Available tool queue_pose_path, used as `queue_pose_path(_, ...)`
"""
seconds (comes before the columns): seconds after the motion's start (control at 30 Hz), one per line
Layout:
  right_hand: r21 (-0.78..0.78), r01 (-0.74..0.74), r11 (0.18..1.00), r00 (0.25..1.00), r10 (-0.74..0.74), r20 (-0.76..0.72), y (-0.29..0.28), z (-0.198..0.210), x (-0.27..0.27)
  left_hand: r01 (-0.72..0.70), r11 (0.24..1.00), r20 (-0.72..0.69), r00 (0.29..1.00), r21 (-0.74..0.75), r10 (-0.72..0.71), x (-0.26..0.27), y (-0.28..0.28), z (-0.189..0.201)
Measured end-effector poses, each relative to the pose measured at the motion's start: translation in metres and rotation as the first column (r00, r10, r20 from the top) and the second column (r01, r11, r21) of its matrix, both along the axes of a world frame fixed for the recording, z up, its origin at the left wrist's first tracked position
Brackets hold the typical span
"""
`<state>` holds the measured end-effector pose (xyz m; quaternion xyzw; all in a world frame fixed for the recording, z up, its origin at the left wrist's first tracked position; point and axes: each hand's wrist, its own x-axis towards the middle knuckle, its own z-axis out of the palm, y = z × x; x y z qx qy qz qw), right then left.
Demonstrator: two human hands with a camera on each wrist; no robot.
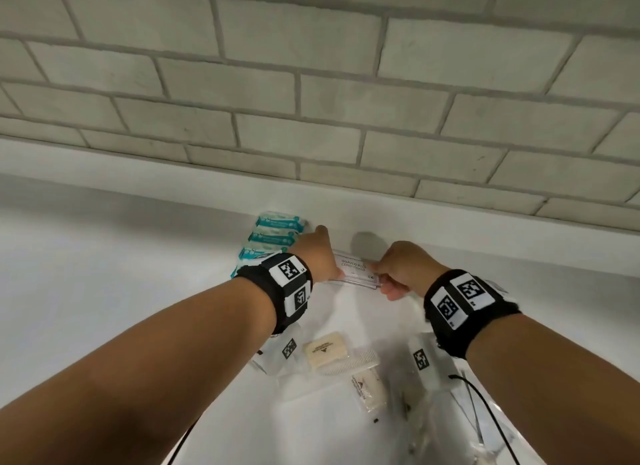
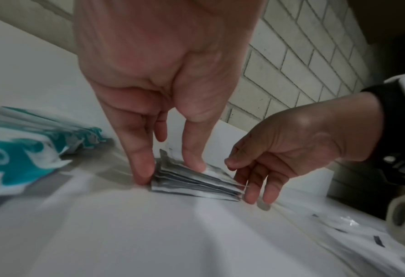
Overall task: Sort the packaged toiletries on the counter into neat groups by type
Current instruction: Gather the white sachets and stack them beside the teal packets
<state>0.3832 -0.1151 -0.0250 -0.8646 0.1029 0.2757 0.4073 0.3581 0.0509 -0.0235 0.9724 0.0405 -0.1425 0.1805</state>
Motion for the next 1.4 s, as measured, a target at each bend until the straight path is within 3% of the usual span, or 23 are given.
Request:
queue_pose_path(0.1, -0.044, -0.043, 0.998, 0.998, 0.045, 0.051, 0.005, 0.003, -0.004, 0.022, 1.000, 0.011, 1.000, 0.017, -0.022, -0.004, 0.000, 0.002)
queue_pose_path(0.2, -0.127, -0.195, 0.973, 0.973, 0.208, 0.099, 0.008, 0.008, -0.008, 0.096, 0.993, 0.001, 0.995, 0.062, -0.096, -0.005, -0.001, 0.005)
queue_pose_path(0.3, -0.419, -0.368, 0.830, 0.879, 0.458, 0.135, 0.013, 0.012, -0.010, 0.163, 0.981, -0.008, 0.987, 0.108, -0.163, -0.002, -0.002, 0.004)
queue_pose_path(0.4, -0.589, -0.390, 0.708, 0.801, 0.576, 0.163, 0.019, 0.005, -0.002, 0.155, 0.981, 0.051, 0.986, 0.120, -0.162, 0.006, -0.003, 0.001)
queue_pose_path(0.53, -0.566, -0.391, 0.726, 0.754, 0.605, 0.256, 0.022, 0.007, 0.013, 0.088, 0.988, 0.097, 0.990, 0.125, -0.100, 0.025, 0.000, 0.002)
queue_pose_path(0.8, -0.555, -0.439, 0.706, 0.672, 0.669, 0.319, 0.029, 0.000, 0.043, 0.104, 0.983, 0.155, 0.980, 0.152, -0.127, 0.052, 0.001, -0.004)
queue_pose_path(0.93, -0.620, -0.406, 0.671, 0.671, 0.680, 0.296, 0.030, -0.001, 0.050, 0.058, 0.990, 0.215, 0.973, 0.132, -0.085, 0.057, 0.004, -0.009)
queue_pose_path(1.13, -0.616, -0.372, 0.695, 0.664, 0.663, 0.346, 0.029, -0.004, 0.051, 0.058, 0.987, 0.268, 0.959, 0.147, -0.096, 0.057, 0.006, -0.012)
queue_pose_path(1.4, -0.575, -0.379, 0.725, 0.691, 0.635, 0.346, 0.028, -0.007, 0.053, 0.084, 0.996, 0.170, 0.981, 0.038, -0.090, 0.057, 0.014, -0.004)
